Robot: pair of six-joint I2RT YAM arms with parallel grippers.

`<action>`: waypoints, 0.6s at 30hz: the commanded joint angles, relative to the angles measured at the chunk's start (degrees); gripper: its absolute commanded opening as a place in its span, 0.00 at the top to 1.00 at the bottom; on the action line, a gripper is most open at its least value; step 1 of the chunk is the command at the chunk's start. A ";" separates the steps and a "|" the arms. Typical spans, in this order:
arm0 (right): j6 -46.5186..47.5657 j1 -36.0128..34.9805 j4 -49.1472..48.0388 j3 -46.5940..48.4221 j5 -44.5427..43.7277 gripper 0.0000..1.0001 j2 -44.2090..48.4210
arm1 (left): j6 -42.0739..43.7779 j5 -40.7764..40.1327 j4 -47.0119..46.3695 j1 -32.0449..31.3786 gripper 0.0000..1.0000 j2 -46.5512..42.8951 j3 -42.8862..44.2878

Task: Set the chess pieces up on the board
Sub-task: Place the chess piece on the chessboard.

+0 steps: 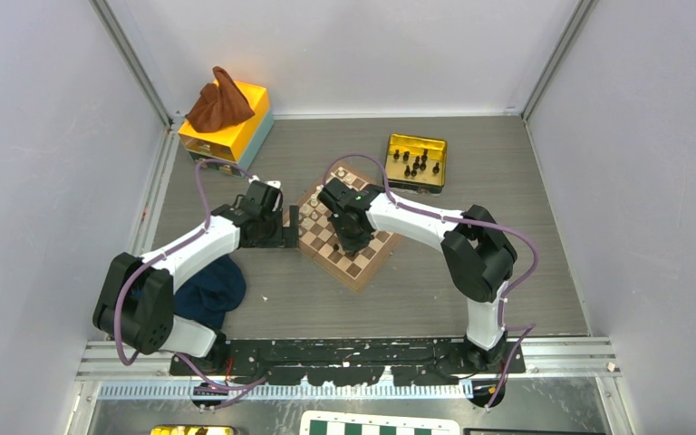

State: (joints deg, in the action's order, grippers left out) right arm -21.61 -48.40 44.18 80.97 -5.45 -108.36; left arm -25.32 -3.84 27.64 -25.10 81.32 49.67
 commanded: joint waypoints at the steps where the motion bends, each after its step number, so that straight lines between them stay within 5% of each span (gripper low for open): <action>1: -0.89 -0.33 -0.13 0.50 0.05 0.87 1.31 | -0.61 0.54 -2.15 0.11 0.00 -0.26 1.04; 18: -0.96 -0.34 -0.50 0.24 0.37 0.69 1.21 | -0.68 0.49 -2.10 -0.30 0.00 -0.19 1.04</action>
State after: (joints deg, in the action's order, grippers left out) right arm -22.22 -48.40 44.21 80.97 -5.23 -108.36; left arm -25.34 -3.81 27.64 -25.19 81.32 49.67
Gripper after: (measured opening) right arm 0.306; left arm 0.996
